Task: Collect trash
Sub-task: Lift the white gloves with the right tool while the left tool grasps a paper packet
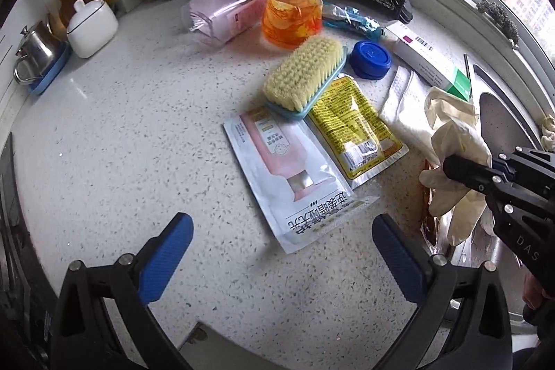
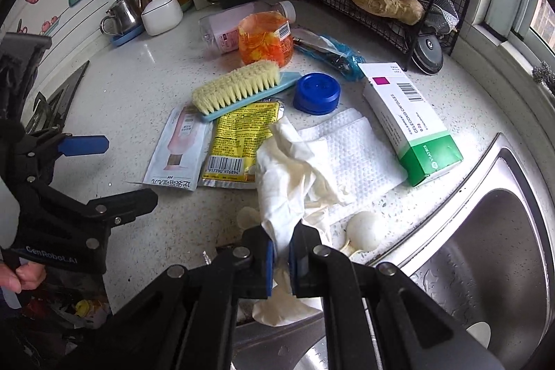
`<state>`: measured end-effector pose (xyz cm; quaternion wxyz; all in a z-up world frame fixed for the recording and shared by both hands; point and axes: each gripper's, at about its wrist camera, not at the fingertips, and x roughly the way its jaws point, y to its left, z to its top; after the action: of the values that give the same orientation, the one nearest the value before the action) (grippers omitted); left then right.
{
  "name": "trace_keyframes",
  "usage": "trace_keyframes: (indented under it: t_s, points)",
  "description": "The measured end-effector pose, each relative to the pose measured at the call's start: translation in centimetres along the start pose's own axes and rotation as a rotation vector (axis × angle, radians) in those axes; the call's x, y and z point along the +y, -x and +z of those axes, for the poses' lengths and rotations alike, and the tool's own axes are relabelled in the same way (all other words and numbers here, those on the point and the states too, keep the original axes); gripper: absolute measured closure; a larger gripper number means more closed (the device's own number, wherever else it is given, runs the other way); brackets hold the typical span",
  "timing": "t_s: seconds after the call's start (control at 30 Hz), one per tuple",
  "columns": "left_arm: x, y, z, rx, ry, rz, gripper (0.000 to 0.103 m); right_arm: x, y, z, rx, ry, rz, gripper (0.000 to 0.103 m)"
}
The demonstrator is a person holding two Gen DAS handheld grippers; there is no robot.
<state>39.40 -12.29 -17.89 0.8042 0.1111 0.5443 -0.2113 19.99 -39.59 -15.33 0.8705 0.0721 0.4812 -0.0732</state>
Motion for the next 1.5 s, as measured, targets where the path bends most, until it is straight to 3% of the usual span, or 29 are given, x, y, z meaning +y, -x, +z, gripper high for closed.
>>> trace_keyframes:
  t_s: [0.07,0.2,0.27,0.3,0.33,0.43,0.8,1.0,1.07,1.13,1.2,1.4,1.5]
  points:
    - [-0.4,-0.6,0.2,0.004,-0.015,-0.013,0.008,-0.4,-0.2,-0.1,0.001,-0.007,0.005,0.097]
    - [-0.7,-2.4,0.3,0.047,-0.021,-0.033,0.035,-0.9,-0.5,-0.3,0.007,-0.017,0.004,0.097]
    - [-1.1,-2.3,0.2,0.027,-0.036,-0.037,0.042,-0.9,-0.4,-0.4,0.004,-0.014,0.005,0.097]
    - [-1.3,-2.2,0.3,0.019,-0.039,-0.040,0.052,-1.0,-0.3,-0.4,0.000,-0.015,0.007,0.097]
    - [-1.3,-2.1,0.3,0.017,-0.033,-0.049,0.071,-1.0,-0.2,-0.4,-0.001,-0.018,0.008,0.097]
    - [-1.3,-2.1,0.4,0.029,-0.006,-0.074,0.101,-1.0,0.0,-0.3,-0.001,-0.022,0.005,0.097]
    - [-1.2,3.0,-0.2,-0.119,-0.020,-0.075,0.103,0.5,2.0,-0.2,-0.023,-0.019,0.035,0.097]
    - [-0.8,3.5,-0.4,-0.087,-0.014,-0.090,0.102,1.3,3.1,-0.2,-0.037,-0.013,0.042,0.097]
    - [-0.8,3.5,-0.5,-0.085,-0.025,-0.097,0.098,1.4,3.0,-0.1,-0.040,-0.009,0.042,0.097]
    - [-0.8,2.9,-0.4,-0.068,-0.032,-0.102,0.076,1.3,2.8,-0.1,-0.040,-0.009,0.037,0.097]
    - [-0.9,2.4,-0.2,-0.060,-0.045,-0.091,0.069,1.1,2.3,-0.1,-0.032,-0.012,0.026,0.097]
    - [-1.0,-0.6,0.9,0.004,-0.088,-0.096,0.067,0.3,1.0,0.0,-0.009,-0.022,0.014,0.097]
    - [-1.2,-1.5,1.4,-0.002,-0.113,-0.073,0.067,-0.1,0.5,0.2,0.000,-0.037,0.016,0.097]
